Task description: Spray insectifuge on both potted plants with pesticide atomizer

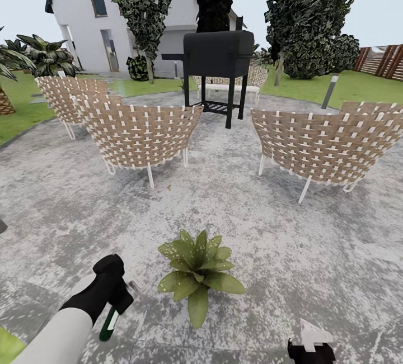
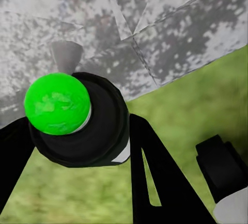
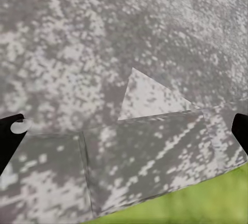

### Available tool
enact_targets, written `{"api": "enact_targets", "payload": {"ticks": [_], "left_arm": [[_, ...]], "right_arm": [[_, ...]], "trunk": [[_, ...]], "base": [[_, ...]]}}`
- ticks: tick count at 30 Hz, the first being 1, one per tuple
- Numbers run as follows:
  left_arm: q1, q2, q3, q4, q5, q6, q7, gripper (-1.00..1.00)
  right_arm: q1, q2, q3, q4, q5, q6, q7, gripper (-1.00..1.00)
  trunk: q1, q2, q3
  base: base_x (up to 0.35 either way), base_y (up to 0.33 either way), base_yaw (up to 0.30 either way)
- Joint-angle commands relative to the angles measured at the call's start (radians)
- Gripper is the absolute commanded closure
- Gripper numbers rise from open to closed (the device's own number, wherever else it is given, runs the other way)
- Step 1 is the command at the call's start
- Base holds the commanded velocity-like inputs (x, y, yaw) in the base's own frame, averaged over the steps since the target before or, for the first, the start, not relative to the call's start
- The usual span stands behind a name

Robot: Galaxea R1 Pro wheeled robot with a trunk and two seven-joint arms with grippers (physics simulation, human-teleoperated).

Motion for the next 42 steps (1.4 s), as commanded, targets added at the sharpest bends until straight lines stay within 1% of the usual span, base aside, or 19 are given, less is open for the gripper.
{"api": "enact_targets", "payload": {"ticks": [1,4,9,14,18,28,31,34,38,42], "left_arm": [[0.000,0.000,0.004,-0.004,-0.007,0.004,-0.007,1.00],[0.000,-0.001,0.005,-0.007,-0.007,0.003,-0.005,1.00],[0.000,-0.002,0.005,-0.005,-0.007,0.003,-0.004,1.00],[0.000,0.000,0.006,-0.001,-0.007,0.003,-0.004,1.00],[0.000,0.000,0.005,0.001,-0.007,0.003,-0.004,1.00],[0.000,-0.010,0.004,-0.007,-0.006,0.002,-0.008,1.00],[0.000,-0.011,0.001,-0.007,-0.007,0.001,-0.016,1.00],[0.000,-0.010,-0.002,-0.008,-0.007,0.001,-0.017,1.00],[-0.002,-0.010,-0.003,-0.010,-0.007,0.000,-0.018,1.00],[-0.010,-0.004,-0.004,-0.009,-0.007,-0.001,-0.019,1.00]], "right_arm": [[0.000,0.000,0.009,0.000,-0.011,-0.003,-0.001,-1.00],[0.000,0.000,0.009,0.000,-0.011,-0.003,-0.001,-1.00],[0.000,0.000,0.009,-0.001,-0.011,-0.003,-0.001,-1.00],[0.000,0.000,0.008,-0.001,-0.011,-0.003,-0.001,-1.00],[0.000,0.000,0.008,-0.001,-0.011,-0.003,-0.001,-1.00],[0.000,0.001,0.007,-0.004,-0.013,-0.005,-0.003,-1.00],[0.000,0.001,0.007,-0.003,-0.012,-0.004,-0.002,-1.00],[0.000,0.001,0.007,-0.003,-0.012,-0.004,-0.002,-1.00],[0.000,0.002,0.007,-0.004,-0.012,-0.003,-0.002,-1.00],[0.000,0.001,0.007,-0.005,-0.012,-0.005,-0.002,-1.00]], "trunk": [[0.000,0.000,-0.001],[0.000,0.000,-0.001],[0.000,0.000,-0.002],[0.000,0.000,-0.006],[0.000,0.000,-0.007],[0.000,0.000,-0.010],[0.000,0.000,-0.010],[0.000,0.000,-0.010],[0.000,0.000,-0.012],[0.000,0.000,-0.013]], "base": [[0.008,-0.005,0.000],[0.116,-0.143,0.094],[0.112,-0.237,0.240],[-0.129,-0.227,0.174],[-0.086,-0.072,0.037],[-0.003,-0.002,0.025],[-0.013,-0.181,0.000],[-0.159,-0.217,0.061],[-0.251,-0.194,0.209],[-0.275,-0.173,0.092]]}}
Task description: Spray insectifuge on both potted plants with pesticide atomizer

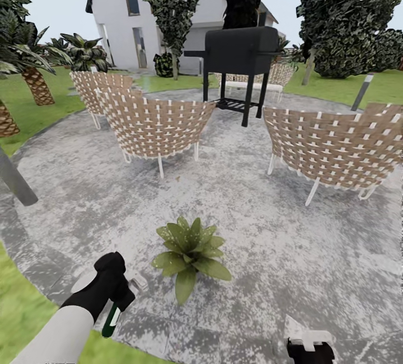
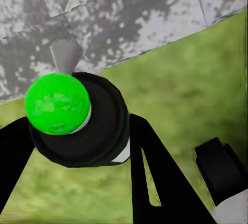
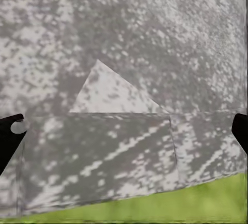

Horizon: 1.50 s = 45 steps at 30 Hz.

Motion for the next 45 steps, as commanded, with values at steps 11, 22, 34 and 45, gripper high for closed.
{"api": "enact_targets", "payload": {"ticks": [11,22,34,45], "left_arm": [[-0.156,-0.019,-0.110,-0.003,-0.090,0.022,-0.287,1.00],[-0.215,-0.008,-0.126,-0.001,-0.423,0.012,-0.532,1.00],[-0.198,0.018,-0.116,0.010,-0.424,0.009,-0.532,1.00],[-0.191,-0.057,-0.119,0.010,-0.427,0.008,-0.532,1.00]], "right_arm": [[0.000,-0.001,0.009,0.001,-0.010,-0.002,-0.002,-1.00],[0.000,-0.002,0.009,0.003,-0.010,-0.002,-0.002,-1.00],[0.000,-0.002,0.009,0.004,-0.010,-0.002,-0.001,-1.00],[0.000,-0.004,0.009,0.004,-0.010,-0.002,-0.002,-1.00]], "trunk": [[-0.001,0.000,-0.001],[-0.001,0.000,-0.001],[-0.001,0.000,-0.001],[-0.001,0.000,-0.001]], "base": [[-0.147,-0.059,0.000],[0.000,0.000,-0.180],[0.000,0.000,-0.001],[0.000,0.000,0.000]]}}
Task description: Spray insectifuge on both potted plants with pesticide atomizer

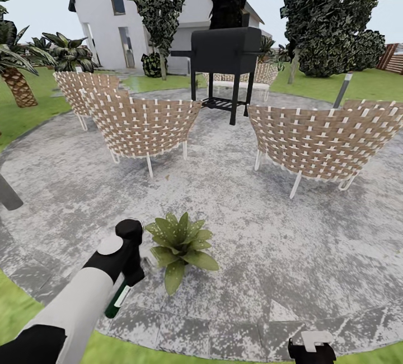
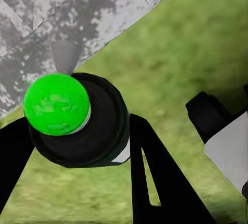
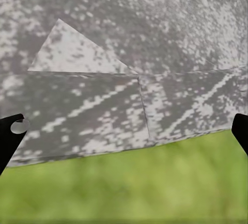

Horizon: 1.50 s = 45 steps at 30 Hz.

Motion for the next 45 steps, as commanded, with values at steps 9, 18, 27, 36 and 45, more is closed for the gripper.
{"api": "enact_targets", "payload": {"ticks": [9,18,27,36,45], "left_arm": [[0.077,0.001,-0.002,-0.011,-0.007,0.012,-0.010,1.00],[0.111,0.043,0.003,-0.010,-0.007,0.010,-0.010,1.00],[0.064,-0.011,-0.002,-0.063,-0.008,0.012,-0.010,1.00],[-0.130,-0.029,-0.008,-0.043,-0.050,0.010,-0.010,1.00],[-0.173,-0.036,-0.008,0.082,-0.051,0.002,-0.010,1.00]], "right_arm": [[0.000,-0.002,0.009,0.000,-0.011,-0.003,-0.001,-1.00],[0.000,-0.002,0.009,0.000,-0.011,-0.003,-0.001,-1.00],[0.000,-0.002,0.009,0.000,-0.011,-0.003,-0.001,-1.00],[0.000,-0.002,0.009,-0.001,-0.011,-0.003,-0.001,-1.00],[0.000,-0.003,0.009,0.001,-0.008,-0.004,-0.003,-1.00]], "trunk": [[0.000,0.000,-0.001],[0.000,0.000,-0.001],[0.000,0.000,-0.001],[0.000,0.000,0.000],[0.000,0.000,0.003]], "base": [[0.000,0.000,-0.022],[0.000,0.000,-0.105],[0.000,0.000,-0.001],[0.000,0.000,-0.030],[0.000,0.000,-0.137]]}}
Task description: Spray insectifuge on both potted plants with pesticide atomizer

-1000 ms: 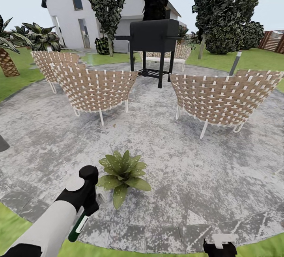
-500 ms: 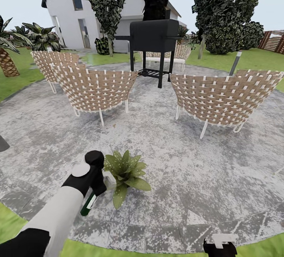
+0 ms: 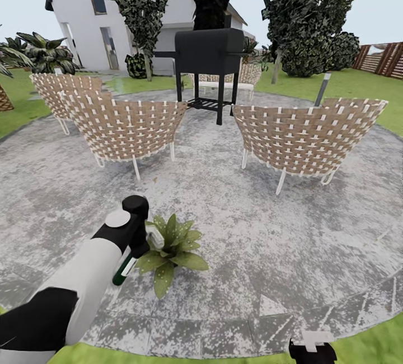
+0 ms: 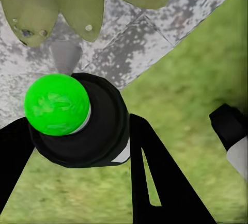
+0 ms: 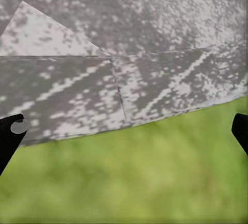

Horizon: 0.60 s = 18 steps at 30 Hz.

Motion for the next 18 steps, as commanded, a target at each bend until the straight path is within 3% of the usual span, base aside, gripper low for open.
{"api": "enact_targets", "payload": {"ticks": [1,7,14,18], "left_arm": [[0.003,0.001,-0.001,0.001,-0.007,-0.007,-0.010,1.00],[0.004,0.003,0.000,0.002,-0.002,-0.037,-0.010,1.00],[0.006,0.000,0.002,0.002,-0.002,-0.037,-0.010,1.00],[0.003,-0.005,0.001,0.001,-0.006,-0.036,-0.010,1.00]], "right_arm": [[0.000,0.000,0.009,0.001,-0.010,-0.003,-0.001,-1.00],[0.000,0.000,0.009,0.000,-0.010,-0.003,-0.001,-1.00],[0.000,0.000,0.009,0.000,-0.011,-0.003,-0.002,-1.00],[0.000,0.000,0.009,0.000,-0.012,-0.003,-0.001,-1.00]], "trunk": [[0.000,0.000,-0.001],[0.000,0.000,-0.001],[0.000,0.000,-0.001],[0.000,0.000,0.001]], "base": [[0.000,0.000,-0.003],[0.000,0.037,0.000],[0.000,0.307,-0.003],[0.000,0.130,-0.202]]}}
